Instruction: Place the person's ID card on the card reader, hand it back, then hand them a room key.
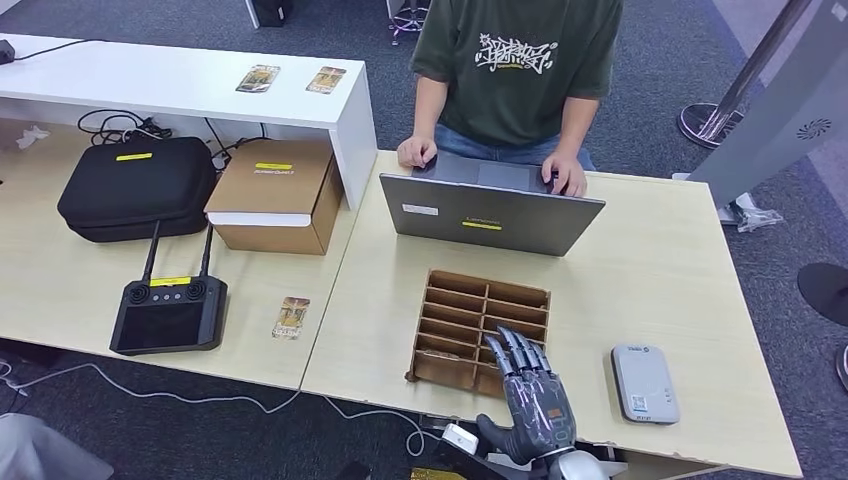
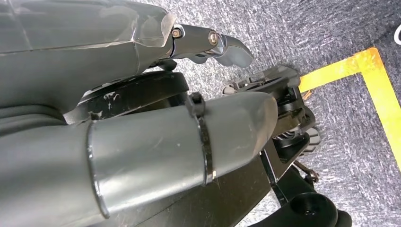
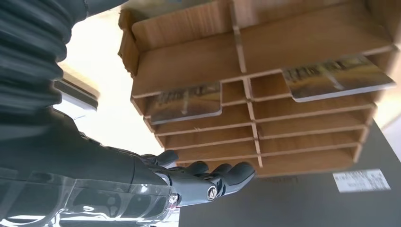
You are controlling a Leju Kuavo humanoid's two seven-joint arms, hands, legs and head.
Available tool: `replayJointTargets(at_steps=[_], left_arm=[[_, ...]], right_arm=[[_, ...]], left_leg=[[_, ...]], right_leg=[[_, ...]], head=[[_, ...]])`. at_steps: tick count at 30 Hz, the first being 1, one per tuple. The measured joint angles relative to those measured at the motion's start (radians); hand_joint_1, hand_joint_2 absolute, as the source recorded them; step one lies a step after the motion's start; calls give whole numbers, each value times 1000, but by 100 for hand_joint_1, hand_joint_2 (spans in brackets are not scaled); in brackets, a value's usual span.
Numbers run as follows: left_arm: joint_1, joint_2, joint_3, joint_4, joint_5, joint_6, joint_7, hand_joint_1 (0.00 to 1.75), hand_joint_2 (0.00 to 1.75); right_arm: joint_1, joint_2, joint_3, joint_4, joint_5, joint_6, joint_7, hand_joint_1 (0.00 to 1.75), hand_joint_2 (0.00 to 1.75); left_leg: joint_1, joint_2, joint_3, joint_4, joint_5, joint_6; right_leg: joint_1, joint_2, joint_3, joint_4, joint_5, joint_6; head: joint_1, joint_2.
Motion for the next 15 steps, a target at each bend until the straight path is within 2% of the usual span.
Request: replayJointTargets(at_steps=[15], left_arm=[[-7,8,-25,0,-17,-34,25,0,0]], right_arm=[[-1,-50,22,22,9,-4,20,0,175]], left_leg=[[0,0,0,0,0,0]], right_leg=[[0,0,0,0,0,0]], head=[[0,0]])
